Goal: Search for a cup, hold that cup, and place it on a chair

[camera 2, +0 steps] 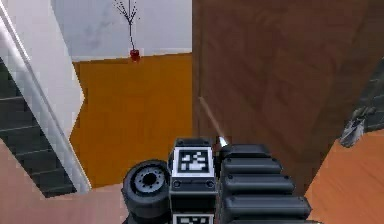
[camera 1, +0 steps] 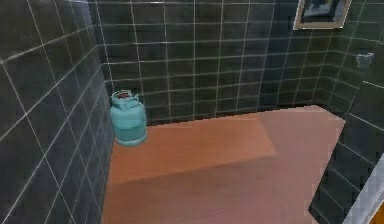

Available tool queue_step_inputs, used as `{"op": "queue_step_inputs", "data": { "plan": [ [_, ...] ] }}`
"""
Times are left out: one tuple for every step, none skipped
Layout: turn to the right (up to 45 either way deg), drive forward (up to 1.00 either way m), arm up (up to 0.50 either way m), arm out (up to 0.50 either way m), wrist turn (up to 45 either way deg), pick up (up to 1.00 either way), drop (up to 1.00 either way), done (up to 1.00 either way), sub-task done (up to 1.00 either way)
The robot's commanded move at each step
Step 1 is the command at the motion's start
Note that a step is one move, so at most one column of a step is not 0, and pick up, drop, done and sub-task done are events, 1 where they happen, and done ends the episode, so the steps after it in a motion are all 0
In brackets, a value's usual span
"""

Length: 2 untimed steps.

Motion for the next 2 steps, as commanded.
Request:
{"op": "queue_step_inputs", "data": {
  "plan": [
    [45.0, 0.00, 0.00, 0.00, 0.0, 0.00, 0.00, 0.00, 0.00],
    [18.0, 0.00, 0.00, 0.00, 0.0, 0.00, 0.00, 0.00, 0.00]
  ]
}}
